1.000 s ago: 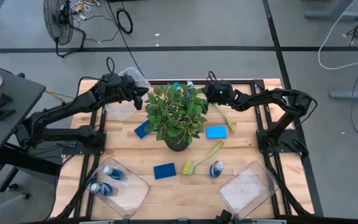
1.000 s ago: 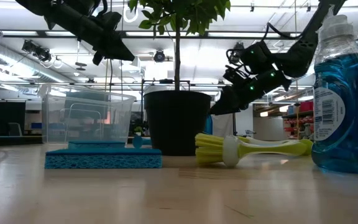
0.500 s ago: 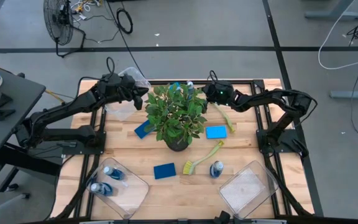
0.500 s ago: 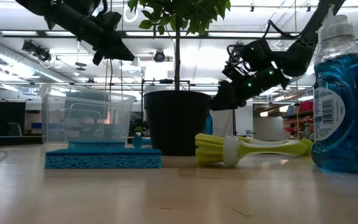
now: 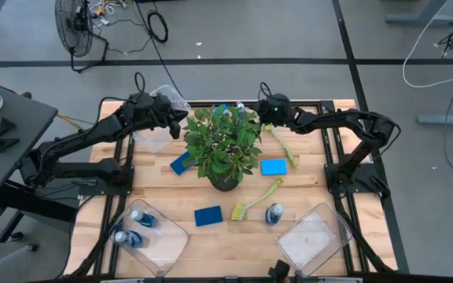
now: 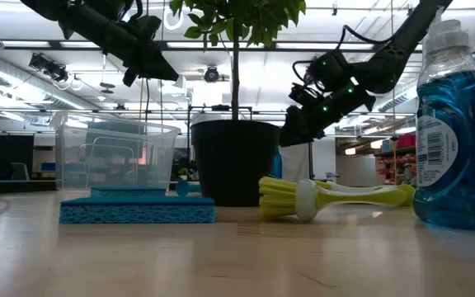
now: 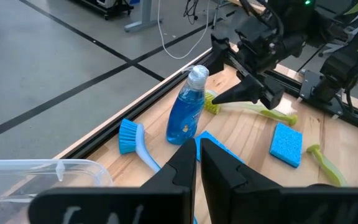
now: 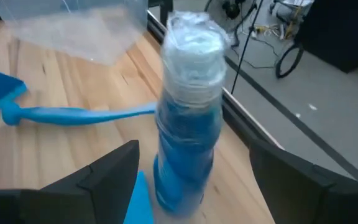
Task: Pick & Place Kitchen Sink Supplies
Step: Put the blue liquid soap bottle into the bottom left transparent bin
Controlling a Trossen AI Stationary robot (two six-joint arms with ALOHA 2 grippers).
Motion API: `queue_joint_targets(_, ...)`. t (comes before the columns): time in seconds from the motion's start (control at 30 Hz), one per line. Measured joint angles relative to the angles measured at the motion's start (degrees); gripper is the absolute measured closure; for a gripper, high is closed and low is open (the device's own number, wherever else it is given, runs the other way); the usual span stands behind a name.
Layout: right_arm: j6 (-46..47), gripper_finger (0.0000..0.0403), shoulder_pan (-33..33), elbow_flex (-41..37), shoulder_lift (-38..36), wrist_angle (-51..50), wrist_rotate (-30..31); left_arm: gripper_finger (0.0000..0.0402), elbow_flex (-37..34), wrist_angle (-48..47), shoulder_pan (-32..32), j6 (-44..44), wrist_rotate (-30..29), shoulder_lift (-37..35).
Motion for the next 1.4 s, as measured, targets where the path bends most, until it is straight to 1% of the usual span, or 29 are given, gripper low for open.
queue_joint_targets(0.1, -0.3, 0.0097, -0.2, 0.0, 0.0, 1.5, -1.5, 0.0374, 0.0, 0.0, 0.0, 0.0, 0.0, 0.0)
queue_joint_targets(0.27, 1.1, 0.0097, -0.5, 0.2, 2.2, 1.8, -1.5, 0.0374, 0.0, 0.0, 0.0, 0.0, 0.0, 0.0)
queue_joint_targets(0.4, 2.3, 0.0097, 0.0, 2.0, 4.4, 1.8, -0.5, 0.0374, 0.0, 0.0, 0.0, 0.0, 0.0, 0.0)
queue_joint_targets(0.6, 2.8, 0.0097, -0.1, 3.8, 7.3, 1.6, -0.6, 0.0374, 0.0, 0.0, 0.0, 0.0, 0.0, 0.0)
queue_joint_targets(0.7, 3.9, 0.0105, -0.1, 4.1, 8.0, 1.6, -1.0, 0.0374, 0.0, 0.0, 0.0, 0.0, 0.0, 0.0)
queue_joint_targets(0.9, 4.3, 0.0148, 0.0, 4.1, 7.9, 1.6, -1.1, 0.0374, 0.0, 0.0, 0.0, 0.3, 0.0, 0.0)
queue_joint_targets(1.3, 5.8, 0.0258, 0.0, 4.1, 7.9, 1.3, -0.9, 0.0374, 0.0, 0.0, 0.0, -0.1, 0.0, 0.0)
queue_joint_targets(1.4, 5.8, 0.0276, 0.0, 4.1, 7.9, 1.3, -1.0, 0.0374, 0.0, 0.0, 0.0, -0.1, 0.0, 0.0)
